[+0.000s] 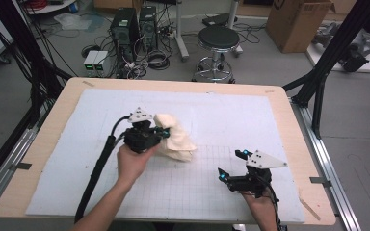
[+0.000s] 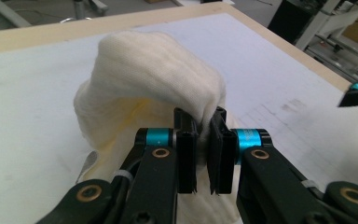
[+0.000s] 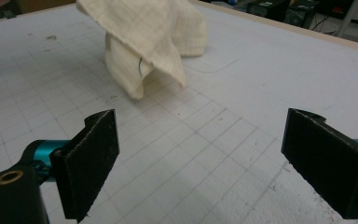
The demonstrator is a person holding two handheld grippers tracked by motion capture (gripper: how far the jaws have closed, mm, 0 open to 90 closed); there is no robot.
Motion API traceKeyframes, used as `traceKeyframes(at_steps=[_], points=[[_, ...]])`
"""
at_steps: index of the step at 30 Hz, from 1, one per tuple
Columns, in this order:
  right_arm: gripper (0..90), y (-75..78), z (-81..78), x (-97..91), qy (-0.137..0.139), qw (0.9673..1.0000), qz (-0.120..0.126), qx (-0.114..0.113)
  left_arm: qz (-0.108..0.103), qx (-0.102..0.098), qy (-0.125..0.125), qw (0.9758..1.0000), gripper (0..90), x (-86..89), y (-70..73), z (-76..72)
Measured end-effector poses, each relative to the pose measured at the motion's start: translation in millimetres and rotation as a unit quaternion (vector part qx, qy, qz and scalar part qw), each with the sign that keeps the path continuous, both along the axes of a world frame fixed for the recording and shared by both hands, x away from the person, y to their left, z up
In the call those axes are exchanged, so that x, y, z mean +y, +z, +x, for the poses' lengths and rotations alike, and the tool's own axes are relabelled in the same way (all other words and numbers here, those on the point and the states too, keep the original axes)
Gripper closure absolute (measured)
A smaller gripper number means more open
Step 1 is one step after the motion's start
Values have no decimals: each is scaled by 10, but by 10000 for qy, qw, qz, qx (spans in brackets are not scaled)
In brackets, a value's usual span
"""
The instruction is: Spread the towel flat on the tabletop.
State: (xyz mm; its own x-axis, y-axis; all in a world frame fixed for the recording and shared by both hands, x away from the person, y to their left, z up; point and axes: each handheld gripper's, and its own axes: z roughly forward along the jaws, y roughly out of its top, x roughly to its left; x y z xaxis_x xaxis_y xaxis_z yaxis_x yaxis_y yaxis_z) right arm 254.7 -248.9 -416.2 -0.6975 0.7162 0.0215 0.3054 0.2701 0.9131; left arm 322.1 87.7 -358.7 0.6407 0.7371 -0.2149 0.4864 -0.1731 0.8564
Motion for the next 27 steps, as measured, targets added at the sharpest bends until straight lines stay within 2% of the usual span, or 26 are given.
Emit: traceKeyframes(at_steps=[2,5,6,7,8,10,14,16,18,21,22,23,27], points=[[106,-6,-5,-12,-22,10000,3,0,-46,130,-56,9999,828,-107,-100,-16],[105,-20,-13,-20,-39,10000,-28,25,196,299,-54,9993,822,-231,-267,19],[105,-22,-16,-19,-27,10000,-30,25,195,380,-33,9991,820,-250,-318,37],[106,-25,-14,-15,-15,10000,-26,10,120,454,13,9989,818,-255,-370,54],[106,-30,-11,0,-3,10000,-53,37,141,530,39,9985,816,-253,-414,73],[106,-35,-3,10,23,10000,-78,29,325,585,52,9977,814,-264,-483,100],[111,-63,26,82,111,9996,-238,135,326,673,107,9971,800,-257,-584,124],[159,-71,49,111,205,9993,-276,178,356,720,56,9967,769,-255,-618,133],[195,-64,83,135,268,9990,-339,145,252,664,16,9975,703,-232,-610,130],[301,-36,154,171,330,9984,-417,178,125,481,-132,9987,580,-164,-526,102],[364,-31,179,190,338,9983,-426,223,110,396,-159,9990,556,-130,-492,86],[417,-28,215,206,403,9977,-491,218,77,308,-160,9994,545,-89,-461,72],[527,-41,374,318,488,9955,-740,321,44,103,-47,9999,542,113,-382,50]])
